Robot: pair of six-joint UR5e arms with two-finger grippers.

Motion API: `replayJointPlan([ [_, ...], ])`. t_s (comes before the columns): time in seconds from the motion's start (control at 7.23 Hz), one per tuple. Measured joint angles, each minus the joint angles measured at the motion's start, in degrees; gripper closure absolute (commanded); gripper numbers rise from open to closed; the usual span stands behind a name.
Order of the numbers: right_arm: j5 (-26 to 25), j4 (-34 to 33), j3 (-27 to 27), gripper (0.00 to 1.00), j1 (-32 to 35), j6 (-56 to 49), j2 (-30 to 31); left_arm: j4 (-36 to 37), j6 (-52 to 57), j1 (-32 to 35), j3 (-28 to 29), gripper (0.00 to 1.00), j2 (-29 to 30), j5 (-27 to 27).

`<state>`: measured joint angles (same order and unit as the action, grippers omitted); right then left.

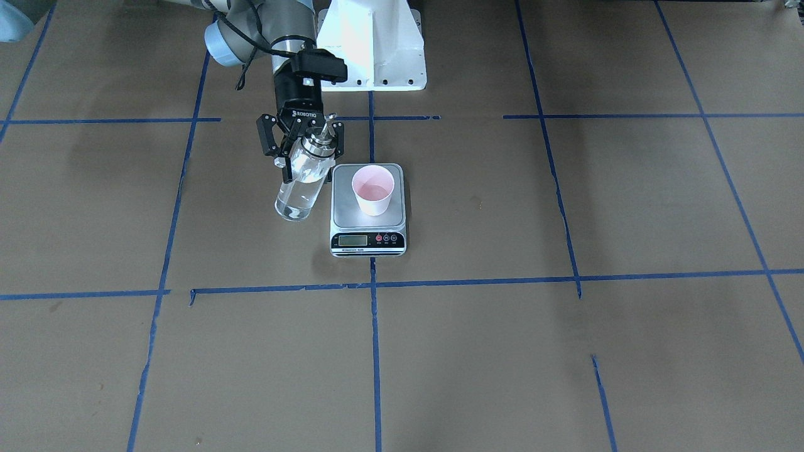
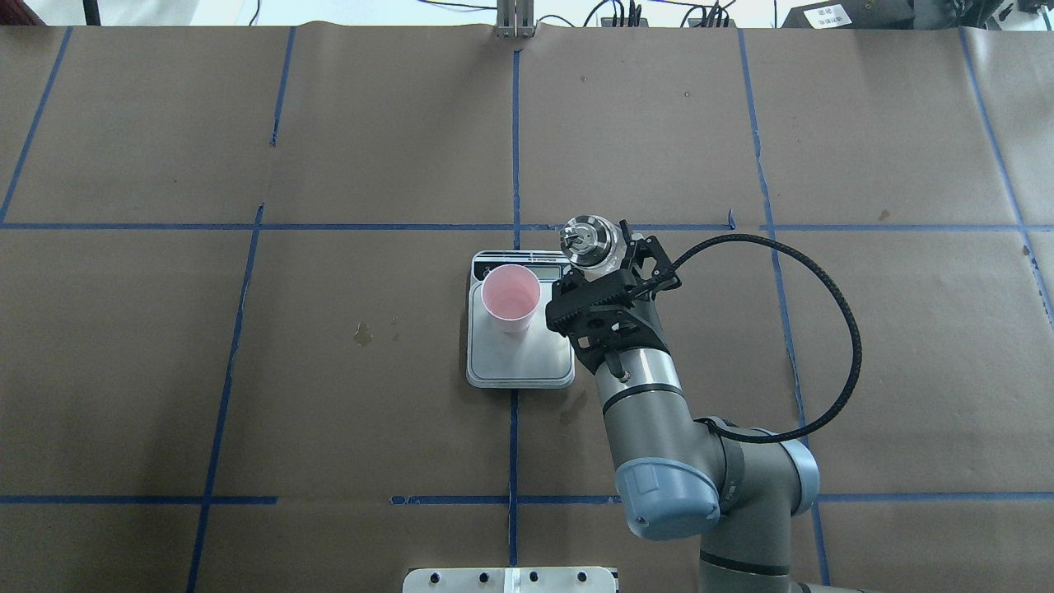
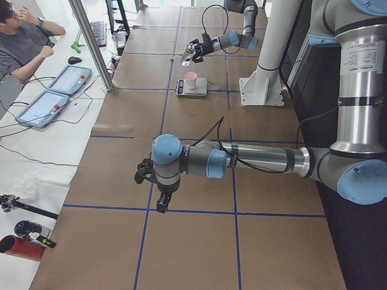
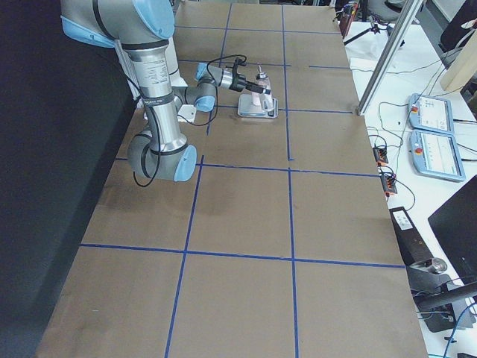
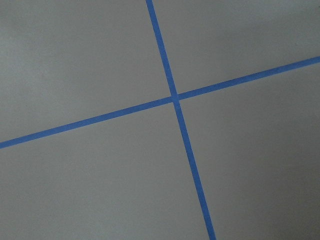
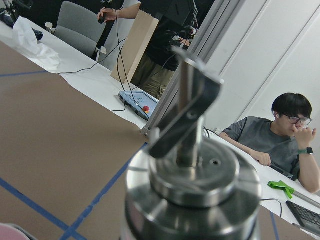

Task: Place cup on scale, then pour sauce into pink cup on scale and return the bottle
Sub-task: 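Rotate the bottle upright with the right gripper, then carry the upright bottle back to its starting spot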

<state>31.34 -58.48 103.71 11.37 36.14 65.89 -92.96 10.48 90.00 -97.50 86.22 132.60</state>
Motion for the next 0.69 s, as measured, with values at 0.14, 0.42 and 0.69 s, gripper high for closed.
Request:
replayJointPlan([
  [0.14, 1.4, 0.0, 1.6, 1.00, 0.1, 2.5, 1.3, 0.0, 0.0, 0.0, 0.0, 0.00, 0.0, 0.0],
  [0.42, 5.4, 0.0, 3.5, 1.00, 1.3, 10.0, 4.1, -0.1, 0.1, 0.0, 0.1, 0.00, 0.0, 0.0],
  [0.69, 9.2, 0.0, 5.1, 1.00, 3.1, 14.8, 8.2, -0.2, 0.1, -0.1, 0.0, 0.00, 0.0, 0.1],
])
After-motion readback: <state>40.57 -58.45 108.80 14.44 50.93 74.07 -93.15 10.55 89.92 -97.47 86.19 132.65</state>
